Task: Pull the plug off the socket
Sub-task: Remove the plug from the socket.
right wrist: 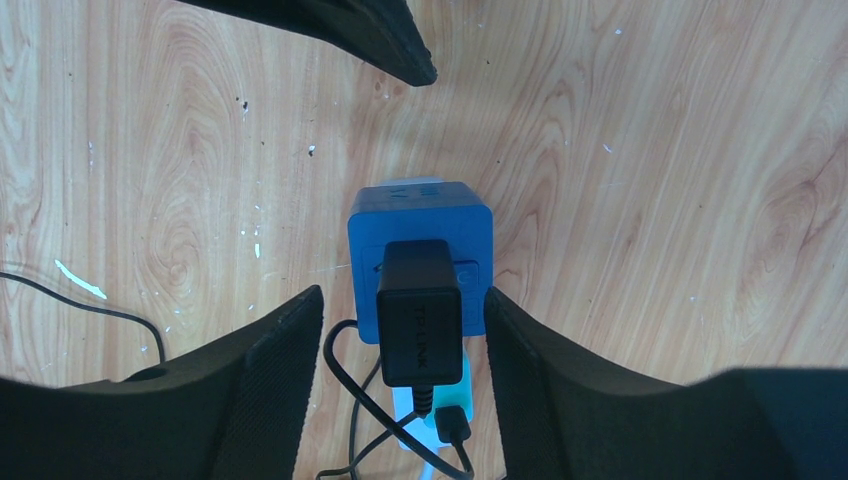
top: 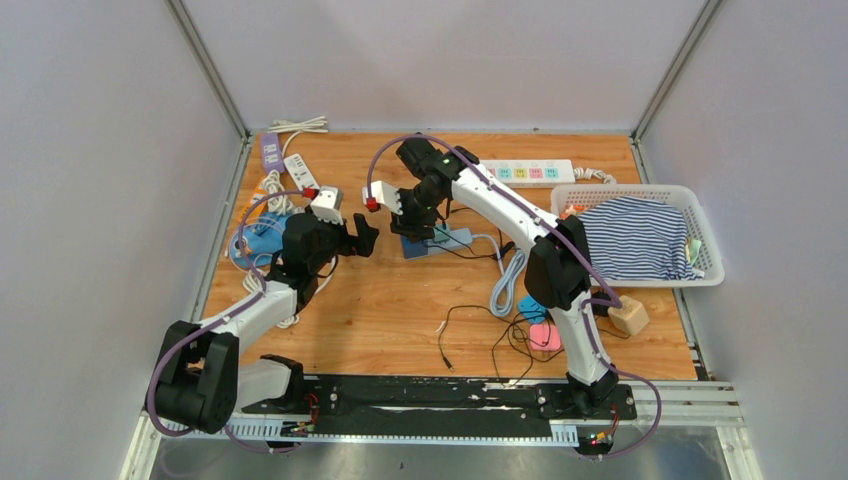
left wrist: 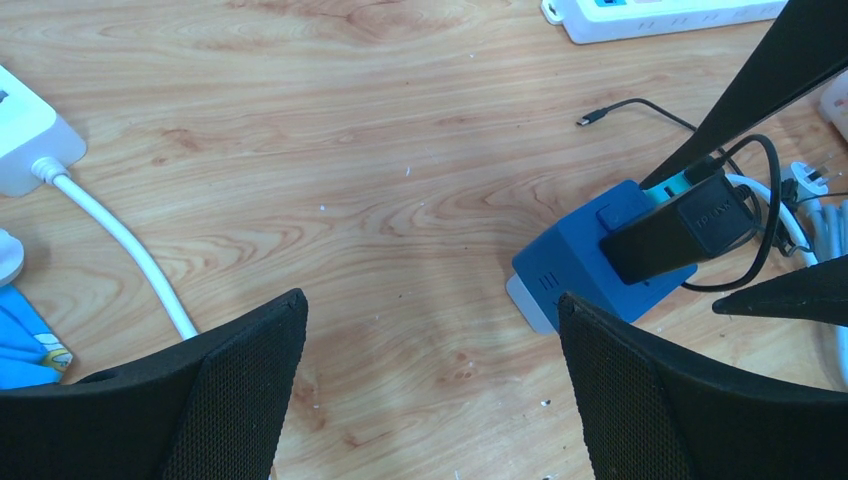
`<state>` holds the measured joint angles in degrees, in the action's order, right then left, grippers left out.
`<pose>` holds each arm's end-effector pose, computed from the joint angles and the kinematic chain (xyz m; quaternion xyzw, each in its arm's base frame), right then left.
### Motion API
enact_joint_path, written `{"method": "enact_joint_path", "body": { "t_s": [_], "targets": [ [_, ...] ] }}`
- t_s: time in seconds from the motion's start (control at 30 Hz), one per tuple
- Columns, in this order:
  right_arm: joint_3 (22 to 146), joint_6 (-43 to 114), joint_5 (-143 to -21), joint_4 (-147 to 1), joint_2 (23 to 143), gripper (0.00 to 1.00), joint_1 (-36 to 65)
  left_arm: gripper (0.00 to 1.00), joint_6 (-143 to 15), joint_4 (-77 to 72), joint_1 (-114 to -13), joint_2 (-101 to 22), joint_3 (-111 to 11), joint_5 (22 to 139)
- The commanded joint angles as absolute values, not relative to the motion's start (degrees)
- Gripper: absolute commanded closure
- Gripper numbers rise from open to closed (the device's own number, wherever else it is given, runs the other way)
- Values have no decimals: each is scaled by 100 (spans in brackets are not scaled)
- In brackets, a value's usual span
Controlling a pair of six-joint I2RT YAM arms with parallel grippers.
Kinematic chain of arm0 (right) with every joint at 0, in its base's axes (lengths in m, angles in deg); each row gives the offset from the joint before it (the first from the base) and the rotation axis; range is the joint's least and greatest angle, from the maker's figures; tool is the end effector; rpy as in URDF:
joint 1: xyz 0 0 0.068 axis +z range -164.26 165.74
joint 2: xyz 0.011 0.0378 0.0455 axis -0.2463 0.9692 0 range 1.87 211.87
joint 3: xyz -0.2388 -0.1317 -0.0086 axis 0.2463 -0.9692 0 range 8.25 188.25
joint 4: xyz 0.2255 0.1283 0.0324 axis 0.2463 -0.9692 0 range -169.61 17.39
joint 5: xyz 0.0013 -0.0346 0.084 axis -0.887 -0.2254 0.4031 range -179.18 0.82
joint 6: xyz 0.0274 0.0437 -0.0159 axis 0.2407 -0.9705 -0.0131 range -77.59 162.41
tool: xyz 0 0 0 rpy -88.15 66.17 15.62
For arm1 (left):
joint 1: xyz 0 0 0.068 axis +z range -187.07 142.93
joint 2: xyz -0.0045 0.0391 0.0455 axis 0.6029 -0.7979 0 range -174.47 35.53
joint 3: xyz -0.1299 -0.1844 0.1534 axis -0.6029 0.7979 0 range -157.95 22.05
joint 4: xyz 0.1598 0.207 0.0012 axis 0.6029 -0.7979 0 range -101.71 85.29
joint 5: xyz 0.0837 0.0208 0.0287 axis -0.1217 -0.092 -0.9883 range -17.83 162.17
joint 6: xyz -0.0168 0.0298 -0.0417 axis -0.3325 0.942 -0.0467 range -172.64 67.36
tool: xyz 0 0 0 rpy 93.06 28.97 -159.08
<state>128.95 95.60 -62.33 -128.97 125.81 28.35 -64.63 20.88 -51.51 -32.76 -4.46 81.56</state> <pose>0.3341 0.3293 0.2874 -0.7373 0.5841 0.1996 0.2746 0.2405 -0.0678 0.2097 0.0661 0.7957 -0.2005 0.5677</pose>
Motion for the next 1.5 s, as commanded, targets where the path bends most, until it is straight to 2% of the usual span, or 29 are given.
{"method": "enact_joint_path", "body": {
  "t_s": [0.0,0.17,0.3,0.43,0.57,0.73,1.0,1.23,1.33,1.47],
  "targets": [
    [13084,9479,-6342,-12991,12645,40,2911,4,-6362,2297,-5133,-3221,-381,8106],
    [13077,9584,-6387,-13016,12687,42,2891,4,-6367,2545,-5136,-3189,-275,8304],
    [13035,9697,-6347,-13063,12652,48,2874,4,-6420,3033,-5131,-3098,-43,8374],
    [13015,9839,-6278,-13156,12663,60,2871,4,-6424,3248,-5139,-3068,63,8367],
    [13041,9917,-6172,-13242,12676,77,2836,4,-6407,3289,-5140,-3042,93,8405],
    [13033,10018,-6092,-13330,12641,86,2695,4,-6393,3452,-5140,-3056,117,8716],
    [13068,10139,-5807,-13465,12660,85,2459,4,-6376,3528,-5149,-3110,113,8810],
    [13220,10103,-5736,-13510,12863,62,2467,4,-6356,3528,-5149,-3074,154,8672],
    [13244,10103,-5752,-13521,12885,56,2473,3,-6354,3528,-5149,-3052,165,8658],
    [13209,10115,-5767,-13526,12903,54,2477,3,-6349,3554,-5149,-3060,174,8656]
  ]
}}
